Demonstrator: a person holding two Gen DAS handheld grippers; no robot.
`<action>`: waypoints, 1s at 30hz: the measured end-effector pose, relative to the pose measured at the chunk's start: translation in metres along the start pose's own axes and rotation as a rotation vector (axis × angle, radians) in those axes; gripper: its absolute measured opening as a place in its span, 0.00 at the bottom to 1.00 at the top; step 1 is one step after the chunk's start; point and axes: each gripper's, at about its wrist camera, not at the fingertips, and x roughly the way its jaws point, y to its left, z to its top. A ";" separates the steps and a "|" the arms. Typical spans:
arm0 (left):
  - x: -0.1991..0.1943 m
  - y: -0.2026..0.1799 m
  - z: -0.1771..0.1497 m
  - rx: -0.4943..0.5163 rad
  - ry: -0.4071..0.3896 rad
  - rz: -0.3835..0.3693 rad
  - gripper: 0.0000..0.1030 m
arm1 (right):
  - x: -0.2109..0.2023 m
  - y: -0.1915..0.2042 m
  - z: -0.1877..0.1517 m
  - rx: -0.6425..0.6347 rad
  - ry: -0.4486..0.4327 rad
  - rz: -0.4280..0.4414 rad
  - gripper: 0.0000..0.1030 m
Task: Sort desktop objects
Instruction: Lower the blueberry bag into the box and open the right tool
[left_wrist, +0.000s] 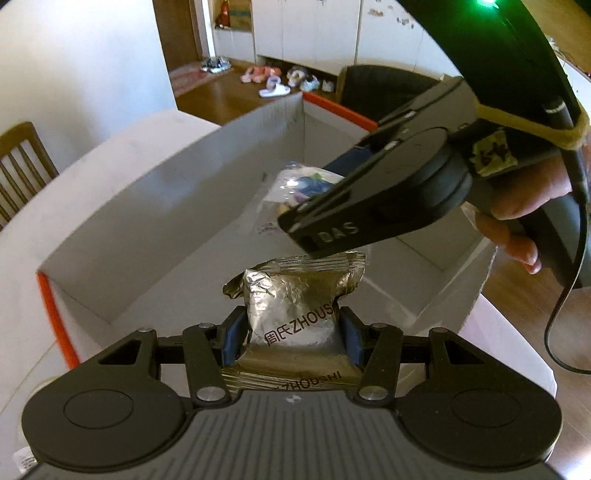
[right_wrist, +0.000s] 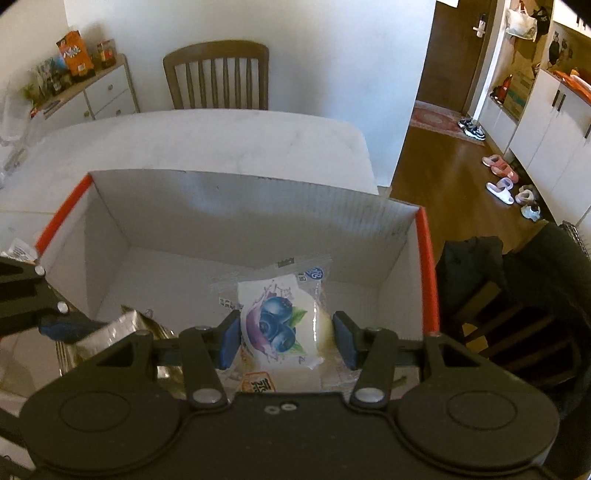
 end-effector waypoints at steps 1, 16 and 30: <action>0.002 -0.001 0.002 0.000 0.006 -0.004 0.51 | 0.003 0.000 0.001 -0.002 0.005 -0.002 0.50; 0.022 0.003 0.007 -0.029 0.100 -0.049 0.51 | 0.040 0.009 0.001 -0.024 0.143 0.012 0.51; 0.019 0.006 0.009 -0.054 0.153 -0.086 0.51 | 0.043 0.012 0.005 -0.026 0.156 0.006 0.62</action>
